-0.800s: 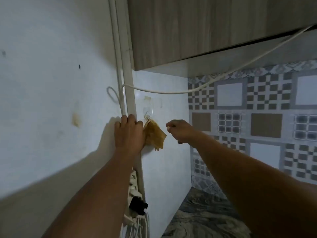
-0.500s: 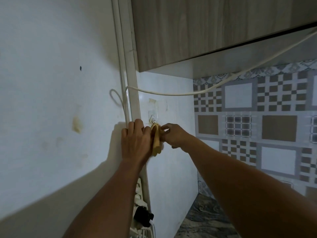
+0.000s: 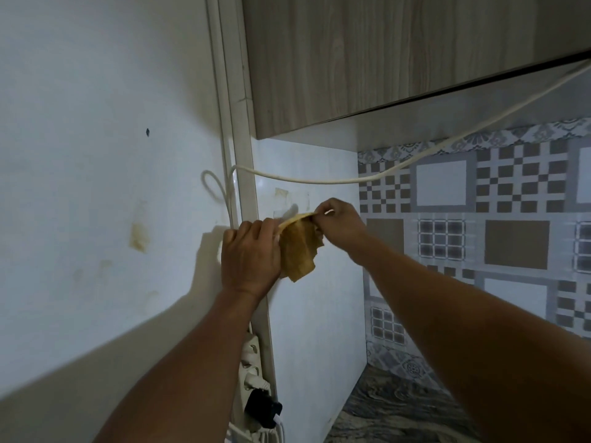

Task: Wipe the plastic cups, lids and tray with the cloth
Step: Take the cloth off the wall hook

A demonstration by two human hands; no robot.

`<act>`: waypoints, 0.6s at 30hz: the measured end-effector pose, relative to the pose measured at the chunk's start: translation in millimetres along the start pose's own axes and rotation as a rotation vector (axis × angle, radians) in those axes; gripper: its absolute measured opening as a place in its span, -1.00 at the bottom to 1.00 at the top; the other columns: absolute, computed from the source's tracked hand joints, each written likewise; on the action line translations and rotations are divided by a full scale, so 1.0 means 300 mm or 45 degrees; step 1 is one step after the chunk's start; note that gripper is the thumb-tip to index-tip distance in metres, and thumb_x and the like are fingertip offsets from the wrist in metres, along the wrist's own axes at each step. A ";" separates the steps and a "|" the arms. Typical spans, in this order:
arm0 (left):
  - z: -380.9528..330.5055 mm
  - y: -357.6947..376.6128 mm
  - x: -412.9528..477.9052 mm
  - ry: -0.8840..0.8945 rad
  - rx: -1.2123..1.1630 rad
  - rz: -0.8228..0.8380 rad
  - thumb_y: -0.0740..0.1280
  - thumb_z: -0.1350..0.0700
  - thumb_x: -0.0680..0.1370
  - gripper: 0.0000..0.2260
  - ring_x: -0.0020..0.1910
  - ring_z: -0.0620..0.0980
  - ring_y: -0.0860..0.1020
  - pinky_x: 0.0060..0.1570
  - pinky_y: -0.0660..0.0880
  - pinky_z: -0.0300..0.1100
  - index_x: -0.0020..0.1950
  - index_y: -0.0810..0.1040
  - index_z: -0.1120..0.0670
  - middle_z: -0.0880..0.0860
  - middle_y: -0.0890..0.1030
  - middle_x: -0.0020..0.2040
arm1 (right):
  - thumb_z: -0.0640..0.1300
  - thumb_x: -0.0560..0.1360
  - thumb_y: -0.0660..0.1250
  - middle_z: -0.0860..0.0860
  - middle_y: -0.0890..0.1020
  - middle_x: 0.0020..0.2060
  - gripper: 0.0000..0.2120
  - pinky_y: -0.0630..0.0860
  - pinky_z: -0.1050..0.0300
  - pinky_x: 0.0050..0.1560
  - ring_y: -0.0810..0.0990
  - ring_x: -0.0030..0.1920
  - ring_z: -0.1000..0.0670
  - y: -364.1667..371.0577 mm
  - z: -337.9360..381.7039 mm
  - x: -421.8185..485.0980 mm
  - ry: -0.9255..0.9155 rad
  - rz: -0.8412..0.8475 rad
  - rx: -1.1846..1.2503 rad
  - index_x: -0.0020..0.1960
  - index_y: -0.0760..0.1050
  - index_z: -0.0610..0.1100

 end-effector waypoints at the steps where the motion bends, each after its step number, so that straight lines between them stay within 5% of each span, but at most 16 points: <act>1: -0.014 -0.011 0.005 -0.035 -0.049 -0.005 0.29 0.13 0.54 -0.92 -0.21 0.17 0.55 -0.19 0.40 -0.02 -0.02 0.53 0.10 0.09 0.61 -0.20 | -0.15 0.58 0.29 -0.05 0.62 -0.07 -0.90 0.44 0.22 -0.29 0.58 -0.11 0.01 -0.022 0.015 -0.011 0.010 -0.006 0.019 0.05 0.55 -0.10; 6: -0.140 -0.057 0.009 -0.356 -0.445 0.188 0.37 0.13 0.53 -0.84 -0.13 0.02 0.58 -0.14 0.53 -0.15 0.11 0.60 0.06 0.00 0.66 -0.07 | -0.13 0.57 0.28 -0.07 0.65 -0.15 -0.83 0.57 0.03 -0.05 0.61 -0.11 -0.05 -0.148 -0.002 -0.084 0.212 0.067 0.085 -0.01 0.62 -0.17; 11: -0.271 -0.041 -0.015 -1.059 -1.123 0.835 0.37 0.14 0.56 -0.91 -0.10 0.00 0.67 -0.19 0.60 -0.18 -0.01 0.68 0.03 0.02 0.69 -0.11 | -0.10 0.51 0.36 -0.18 0.63 -0.14 -0.82 0.63 -0.11 0.04 0.62 -0.11 -0.16 -0.307 -0.130 -0.232 0.567 0.105 0.075 -0.01 0.56 -0.22; 14: -0.351 -0.026 -0.104 -1.190 -1.304 1.156 0.43 0.17 0.55 -0.92 -0.13 0.06 0.71 -0.23 0.63 -0.13 -0.01 0.70 0.12 0.16 0.72 -0.05 | -0.14 0.52 0.40 -0.24 0.66 -0.07 -0.75 0.64 -0.17 0.08 0.67 -0.11 -0.20 -0.424 -0.230 -0.376 0.812 0.192 0.272 0.09 0.55 -0.30; 18: -0.491 -0.038 -0.242 -1.339 -1.397 1.261 0.49 0.18 0.51 -0.87 -0.22 0.06 0.71 -0.30 0.61 -0.16 -0.04 0.68 0.24 0.19 0.72 -0.13 | -0.20 0.51 0.43 -0.24 0.66 -0.04 -0.68 0.66 -0.05 -0.03 0.67 -0.12 -0.16 -0.547 -0.356 -0.584 0.983 0.258 0.381 0.19 0.54 -0.35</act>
Point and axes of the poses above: each hand's wrist, its own x-axis towards the middle knuckle, its own y-axis out of the palm, z = x × y, the point moved 1 cm from there along x, towards the middle knuckle
